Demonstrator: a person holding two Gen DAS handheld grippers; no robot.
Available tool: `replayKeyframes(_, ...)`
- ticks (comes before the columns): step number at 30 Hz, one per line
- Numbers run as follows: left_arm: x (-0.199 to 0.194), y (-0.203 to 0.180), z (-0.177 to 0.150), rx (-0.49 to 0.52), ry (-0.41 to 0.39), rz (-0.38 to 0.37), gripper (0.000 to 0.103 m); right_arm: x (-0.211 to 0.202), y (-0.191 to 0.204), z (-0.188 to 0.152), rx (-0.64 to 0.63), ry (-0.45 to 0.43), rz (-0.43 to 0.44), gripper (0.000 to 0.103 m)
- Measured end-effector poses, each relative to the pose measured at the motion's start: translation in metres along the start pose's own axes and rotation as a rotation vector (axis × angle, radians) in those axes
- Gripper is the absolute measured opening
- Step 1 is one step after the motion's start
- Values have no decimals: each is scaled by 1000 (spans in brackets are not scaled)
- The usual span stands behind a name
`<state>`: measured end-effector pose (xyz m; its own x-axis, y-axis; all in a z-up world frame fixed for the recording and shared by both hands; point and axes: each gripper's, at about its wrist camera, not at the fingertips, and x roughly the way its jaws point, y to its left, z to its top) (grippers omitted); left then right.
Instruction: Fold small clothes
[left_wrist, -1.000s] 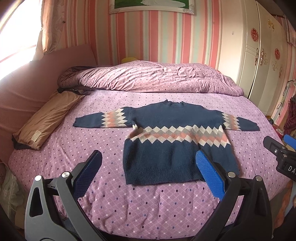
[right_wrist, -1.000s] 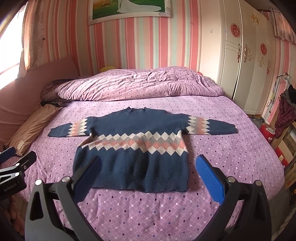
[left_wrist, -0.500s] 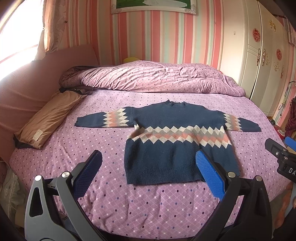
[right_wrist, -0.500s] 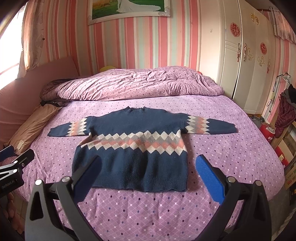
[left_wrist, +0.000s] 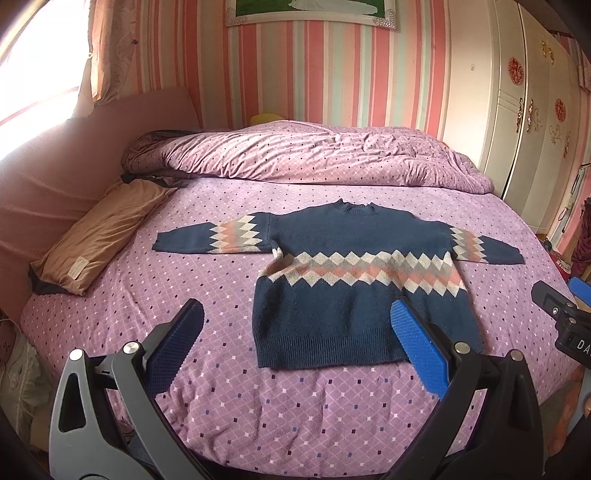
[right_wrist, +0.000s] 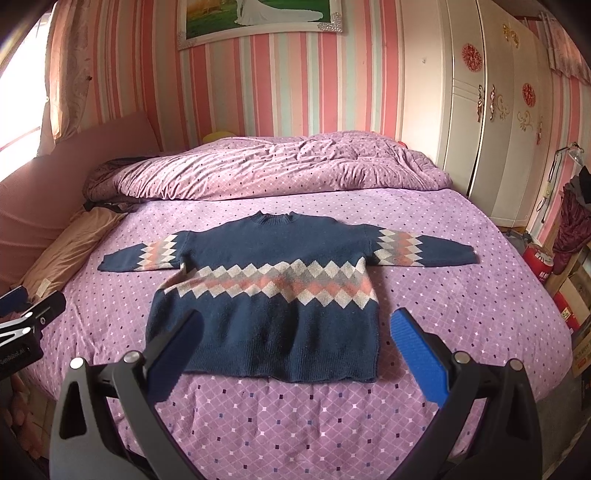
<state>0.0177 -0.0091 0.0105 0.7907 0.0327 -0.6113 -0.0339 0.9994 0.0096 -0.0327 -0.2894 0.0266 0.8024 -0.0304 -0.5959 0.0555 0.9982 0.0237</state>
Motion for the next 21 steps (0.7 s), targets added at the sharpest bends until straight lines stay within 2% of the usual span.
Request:
replayKeyframes(9,6,-5,-1,38,6,-10,100,3,-6,-4,12,-11,-27,101)
replayKeyframes(21,11,3,0,20,6,9,100,13,-4,-7,-13,-12,-54,101)
